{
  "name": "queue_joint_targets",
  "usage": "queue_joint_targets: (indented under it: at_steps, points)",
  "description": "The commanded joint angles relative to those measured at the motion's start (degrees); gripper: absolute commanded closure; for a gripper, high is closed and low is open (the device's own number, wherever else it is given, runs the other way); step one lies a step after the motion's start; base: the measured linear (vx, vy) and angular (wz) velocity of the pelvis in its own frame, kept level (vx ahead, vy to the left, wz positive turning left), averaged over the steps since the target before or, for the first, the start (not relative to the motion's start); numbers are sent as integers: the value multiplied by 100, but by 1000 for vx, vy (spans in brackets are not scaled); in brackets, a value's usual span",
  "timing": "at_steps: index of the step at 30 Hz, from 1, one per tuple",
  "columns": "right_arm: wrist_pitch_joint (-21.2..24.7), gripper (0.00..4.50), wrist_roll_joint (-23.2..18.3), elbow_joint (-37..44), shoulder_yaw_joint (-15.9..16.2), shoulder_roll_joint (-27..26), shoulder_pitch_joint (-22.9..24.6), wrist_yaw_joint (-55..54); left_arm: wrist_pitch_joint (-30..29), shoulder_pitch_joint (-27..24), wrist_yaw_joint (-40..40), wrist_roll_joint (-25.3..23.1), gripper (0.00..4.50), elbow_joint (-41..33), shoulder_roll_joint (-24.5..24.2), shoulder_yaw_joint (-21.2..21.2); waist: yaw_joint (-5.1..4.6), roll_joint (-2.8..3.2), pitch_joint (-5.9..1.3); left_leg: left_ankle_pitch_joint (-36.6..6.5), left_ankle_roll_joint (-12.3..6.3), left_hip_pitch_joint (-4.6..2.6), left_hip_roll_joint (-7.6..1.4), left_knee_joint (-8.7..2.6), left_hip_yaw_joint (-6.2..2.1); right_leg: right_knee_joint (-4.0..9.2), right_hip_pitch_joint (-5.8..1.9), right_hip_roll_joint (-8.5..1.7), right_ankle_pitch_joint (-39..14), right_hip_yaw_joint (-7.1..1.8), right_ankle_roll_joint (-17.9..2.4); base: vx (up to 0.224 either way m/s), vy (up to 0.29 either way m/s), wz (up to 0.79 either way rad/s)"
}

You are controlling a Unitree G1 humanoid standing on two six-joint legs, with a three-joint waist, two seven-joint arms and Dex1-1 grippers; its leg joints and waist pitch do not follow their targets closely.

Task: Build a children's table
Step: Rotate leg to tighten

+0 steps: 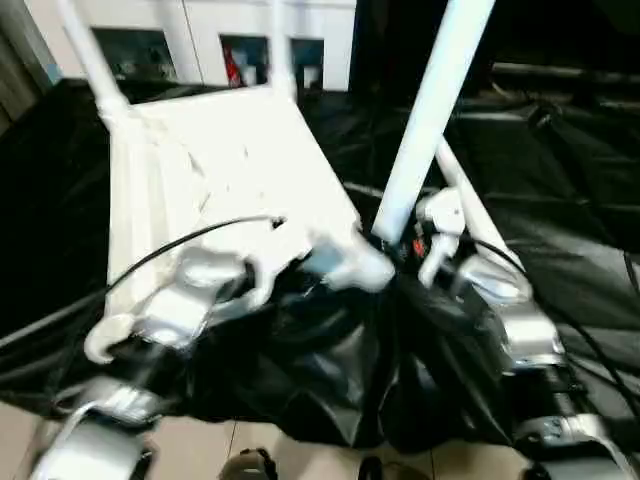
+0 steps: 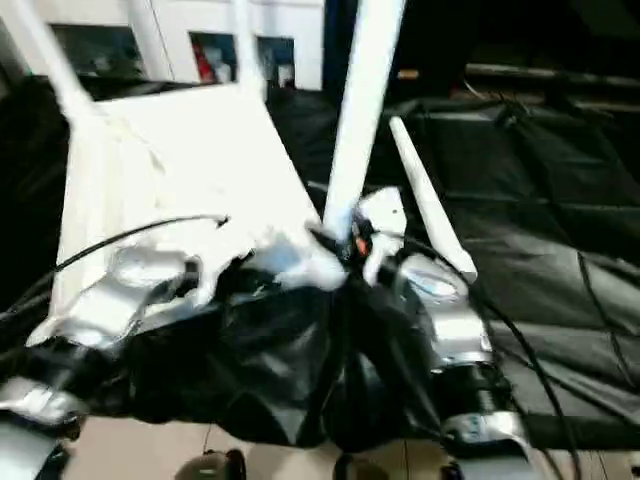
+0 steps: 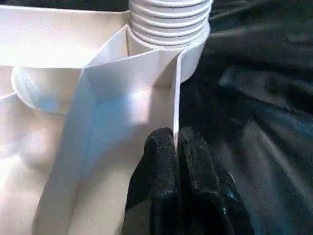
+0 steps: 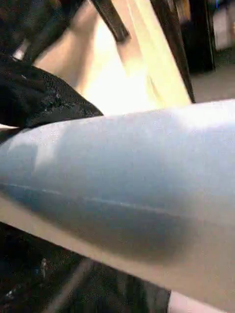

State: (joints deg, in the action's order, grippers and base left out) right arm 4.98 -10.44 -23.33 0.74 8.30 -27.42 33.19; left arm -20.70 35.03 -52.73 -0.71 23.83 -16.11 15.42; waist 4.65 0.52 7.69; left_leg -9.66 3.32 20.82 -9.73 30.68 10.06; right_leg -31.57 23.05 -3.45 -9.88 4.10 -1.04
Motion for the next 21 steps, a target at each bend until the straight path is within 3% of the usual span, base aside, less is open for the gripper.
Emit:
queue_joint_targets:
  at_steps: [1,3,4,5,6,7,8,9,10,11,12,13,14,15,16,17,18,19,21]
  points:
    - [508,261,222,-866,84,-224,305,-589,-184,254,998,-133,450,376,235,-334,-99,-18,-84,-2861,-44,-252,-289,-401,-245,766,57,-586,-4797,-214,-104,-50,18,2]
    - [467,261,227,-1339,-89,-503,9,-1293,-292,484,1524,-282,450,733,504,-349,-126,35,-58,-2956,-7,-235,-307,-457,-276,796,1,-581,-4569,-147,-109,-31,20,-2]
    - [432,261,250,-1554,-149,-638,-152,-1635,-431,584,1784,-329,450,862,653,-372,-181,66,-25,-3263,51,-236,-337,-502,-307,807,-19,-547,-4382,-62,-105,-62,41,-4]
    - [408,261,264,-1680,-174,-710,-249,-1810,-478,631,1887,-341,450,924,732,-374,-225,149,14,-3909,147,-276,-393,-580,-346,818,-43,-464,-4111,98,-64,-69,55,-3]
    - [396,261,262,-1722,-191,-745,-285,-1866,-497,648,1934,-345,450,946,764,-376,-258,170,36,-4322,195,-251,-441,-669,-372,736,-95,-404,-3810,169,-59,-71,56,0]
    - [366,261,249,-1965,-290,-942,-498,-2183,-554,753,2181,-390,450,1083,931,-354,-187,222,34,-5081,282,80,-633,-1055,-359,-10,-417,-281,-2681,135,-251,-71,56,0]
    - [366,261,249,-1965,-290,-942,-498,-2183,-554,753,2181,-390,450,1083,931,-354,250,174,30,-5399,149,551,-640,-1318,-19,-895,-624,-137,-1529,46,-236,-108,13,17]
    - [338,261,266,-2152,-328,-1088,-662,-2376,-548,851,2338,-425,450,1237,1045,-326,403,243,-2,-4917,215,378,-527,-1351,284,-991,-400,-89,-1774,-113,-255,-16,-86,28]
    - [324,261,294,-2279,-348,-1187,-784,-2487,-533,942,2431,-444,450,1379,1123,-318,56,-222,34,-1368,-70,-584,28,534,-208,898,516,-1100,-6216,-547,-301,8,-107,4]
    - [312,261,309,-2398,-385,-1259,-892,-2561,-516,1020,2499,-455,450,1503,1175,-323,57,-192,51,-362,-268,9,150,567,-468,824,-61,-1245,-6355,-744,-431,81,-95,-14]
    - [292,261,326,-2473,-402,-1284,-957,-2591,-506,1065,2529,-465,450,1568,1195,-326,71,-202,-19,-96,-182,353,166,587,-630,605,-505,-1238,-5950,-729,-403,93,36,-47]
    - [292,261,326,-2473,-402,-1284,-957,-2591,-506,1065,2529,-465,450,1568,1195,-326,135,-113,-34,-122,26,374,-32,270,-643,414,-615,-1177,-5050,-596,-397,69,56,-23]
    - [266,261,316,-2549,-425,-1302,-1011,-2591,-499,1092,2540,-476,450,1605,1199,-327,60,-56,-181,-157,43,-123,-221,-192,-510,68,-183,-385,-1588,-298,-725,57,55,1]
    - [244,261,309,-2612,-443,-1312,-1055,-2599,-498,1108,2536,-482,450,1622,1196,-333,-28,-9,-254,-306,-257,-226,-275,-216,-426,2,-195,-414,-437,-354,-1190,-29,-15,37]
    - [223,261,321,-2650,-440,-1313,-1097,-2573,-486,1116,2480,-486,450,1617,1174,-319,-63,30,-225,-792,-362,-129,-305,-290,-339,53,-240,-476,-393,-394,-1498,-29,-15,37]
    - [223,261,321,-2650,-440,-1313,-1097,-2573,-486,1116,2480,-486,450,1617,1174,-319,-90,2,-205,-1005,-361,-35,-307,-332,-344,59,-310,-499,-549,-377,-1534,0,0,0]
    - [199,261,340,-2664,-423,-1311,-1125,-2520,-469,1115,2420,-483,450,1603,1149,-302,-81,11,-212,-1266,-325,-28,-309,-357,-333,91,-335,-516,-842,-363,-1523,0,0,0]
    - [188,261,347,-2656,-402,-1303,-1144,-2442,-424,1103,2337,-469,450,1567,1121,-287,-96,-26,-231,-1570,-271,-61,-314,-369,-300,148,-319,-546,-1220,-370,-1454,0,0,0]
    - [204,261,379,-2636,-343,-1256,-1188,-2225,-354,1076,2168,-464,450,1486,1056,-249,-104,-51,-249,-1447,-296,-36,-318,-366,-245,183,-317,-580,-1356,-399,-1372,0,0,0]
